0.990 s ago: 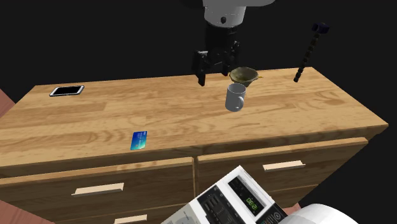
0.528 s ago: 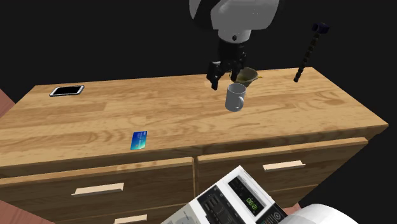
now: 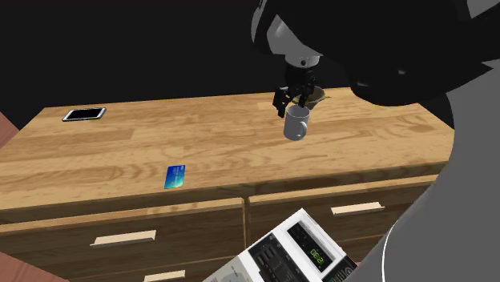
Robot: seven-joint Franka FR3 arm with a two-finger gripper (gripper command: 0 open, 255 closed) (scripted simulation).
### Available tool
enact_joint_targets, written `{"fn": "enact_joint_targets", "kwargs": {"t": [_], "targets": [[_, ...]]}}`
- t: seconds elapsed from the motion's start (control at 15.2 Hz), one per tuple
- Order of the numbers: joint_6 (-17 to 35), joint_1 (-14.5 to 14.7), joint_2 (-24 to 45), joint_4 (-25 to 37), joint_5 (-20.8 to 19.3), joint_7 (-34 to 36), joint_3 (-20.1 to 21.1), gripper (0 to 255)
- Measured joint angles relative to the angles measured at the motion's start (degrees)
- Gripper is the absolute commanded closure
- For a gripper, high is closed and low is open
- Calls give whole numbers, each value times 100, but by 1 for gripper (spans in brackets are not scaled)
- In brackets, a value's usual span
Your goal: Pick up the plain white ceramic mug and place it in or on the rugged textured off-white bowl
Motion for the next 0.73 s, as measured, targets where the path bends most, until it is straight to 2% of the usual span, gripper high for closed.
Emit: {"fn": "enact_joint_targets", "kwargs": {"t": [0.4, 0.73], "targets": [[404, -36, 343, -128, 244, -175, 22, 0], [483, -48, 390, -166, 284, -213, 24, 0]]}}
